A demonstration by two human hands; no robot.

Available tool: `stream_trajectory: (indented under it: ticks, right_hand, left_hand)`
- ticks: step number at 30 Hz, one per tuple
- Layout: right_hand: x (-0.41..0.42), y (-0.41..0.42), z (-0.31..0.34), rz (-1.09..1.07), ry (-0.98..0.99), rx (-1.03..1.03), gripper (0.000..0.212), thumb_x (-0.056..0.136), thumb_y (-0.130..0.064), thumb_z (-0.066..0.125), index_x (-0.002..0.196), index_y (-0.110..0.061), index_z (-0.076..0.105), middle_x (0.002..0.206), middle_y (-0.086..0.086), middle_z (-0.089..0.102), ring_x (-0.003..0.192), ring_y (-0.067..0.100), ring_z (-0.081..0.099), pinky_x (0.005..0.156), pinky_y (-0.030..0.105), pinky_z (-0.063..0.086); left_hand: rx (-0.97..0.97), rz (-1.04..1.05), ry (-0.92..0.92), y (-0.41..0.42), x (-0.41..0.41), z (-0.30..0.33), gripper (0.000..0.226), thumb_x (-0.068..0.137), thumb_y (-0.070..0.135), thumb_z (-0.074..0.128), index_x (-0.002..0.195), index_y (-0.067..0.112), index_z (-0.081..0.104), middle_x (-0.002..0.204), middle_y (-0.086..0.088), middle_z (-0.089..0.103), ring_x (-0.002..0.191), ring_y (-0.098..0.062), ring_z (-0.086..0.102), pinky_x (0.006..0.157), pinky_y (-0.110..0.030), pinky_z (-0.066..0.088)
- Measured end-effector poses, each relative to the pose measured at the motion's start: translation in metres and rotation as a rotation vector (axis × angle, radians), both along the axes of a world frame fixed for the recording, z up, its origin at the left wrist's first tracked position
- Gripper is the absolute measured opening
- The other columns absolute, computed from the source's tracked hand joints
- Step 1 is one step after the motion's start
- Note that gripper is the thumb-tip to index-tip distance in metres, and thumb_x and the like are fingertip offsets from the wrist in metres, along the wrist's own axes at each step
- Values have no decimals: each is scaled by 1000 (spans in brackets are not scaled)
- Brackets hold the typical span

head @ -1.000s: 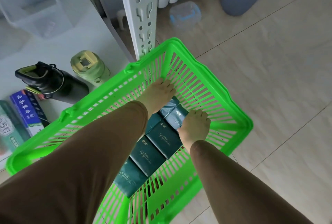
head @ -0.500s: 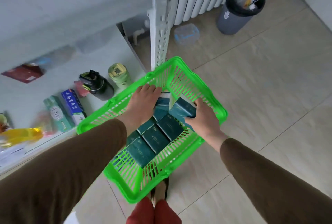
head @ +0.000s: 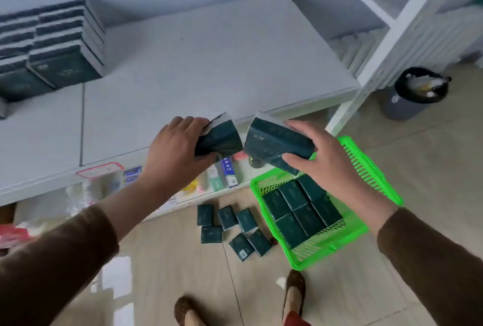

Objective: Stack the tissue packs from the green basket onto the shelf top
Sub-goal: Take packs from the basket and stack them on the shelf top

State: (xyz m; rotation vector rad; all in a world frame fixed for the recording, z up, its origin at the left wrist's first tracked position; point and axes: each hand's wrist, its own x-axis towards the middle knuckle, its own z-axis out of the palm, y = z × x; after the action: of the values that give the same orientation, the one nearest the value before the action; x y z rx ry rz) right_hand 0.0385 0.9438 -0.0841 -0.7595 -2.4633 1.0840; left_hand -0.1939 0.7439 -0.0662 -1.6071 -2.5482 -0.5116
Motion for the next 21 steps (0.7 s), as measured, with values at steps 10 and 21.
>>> stream_trajectory:
  ticks: [10,21]
  right_hand:
    - [-222,-131,37,59,112,-143,63,77,-27,81,122,-35,38,112,-26,51,102,-14,54,75,7,48]
    - [-396,-143,19,168,80,-237,58,75,-22,85,115,-19,43,111,-10,57,103,14,59,88,40,55]
  left_hand:
    - [-44,199,141,-153,-201,65,55,72,41,80,118,20,56,102,-4,68,106,-30,50,87,-44,37]
    - [-143,321,173,-192,-346,49,59,73,41,82,123,22,57,116,-2,57,112,-29,46,90,-45,43]
